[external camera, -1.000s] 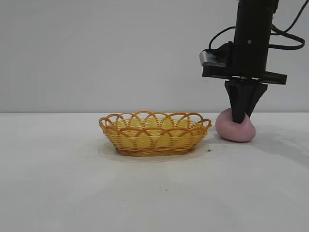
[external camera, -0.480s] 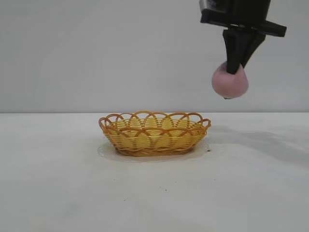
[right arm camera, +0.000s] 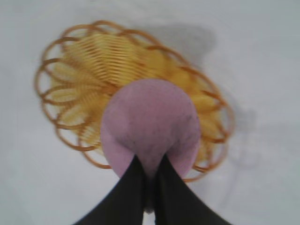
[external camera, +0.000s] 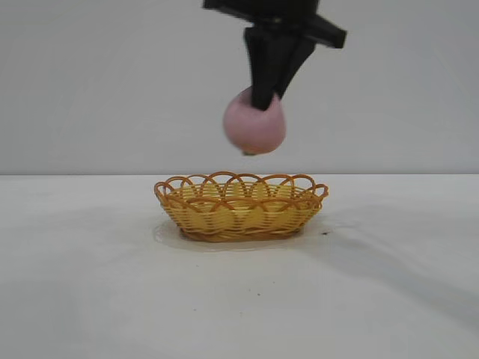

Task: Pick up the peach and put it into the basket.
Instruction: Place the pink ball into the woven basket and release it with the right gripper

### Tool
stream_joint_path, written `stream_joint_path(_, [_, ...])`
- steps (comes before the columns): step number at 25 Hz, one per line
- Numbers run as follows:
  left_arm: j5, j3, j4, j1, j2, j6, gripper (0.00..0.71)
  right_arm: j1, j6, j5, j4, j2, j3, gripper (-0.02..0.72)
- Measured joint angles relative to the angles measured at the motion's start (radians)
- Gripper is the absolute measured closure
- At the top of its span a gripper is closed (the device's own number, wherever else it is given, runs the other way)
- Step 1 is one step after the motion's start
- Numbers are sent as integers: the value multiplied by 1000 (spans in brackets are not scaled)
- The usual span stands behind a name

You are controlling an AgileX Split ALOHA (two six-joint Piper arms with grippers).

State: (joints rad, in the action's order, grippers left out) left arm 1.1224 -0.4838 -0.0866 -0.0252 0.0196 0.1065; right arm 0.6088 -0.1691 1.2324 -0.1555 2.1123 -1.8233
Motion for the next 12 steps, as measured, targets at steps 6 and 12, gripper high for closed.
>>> stream_joint_path(6, [0,0,0,0,0,0,191,4,0,0,16,57,0,703])
stream_joint_path(12, [0,0,0,0,0,0,191,4,0,0,10,75,0,648])
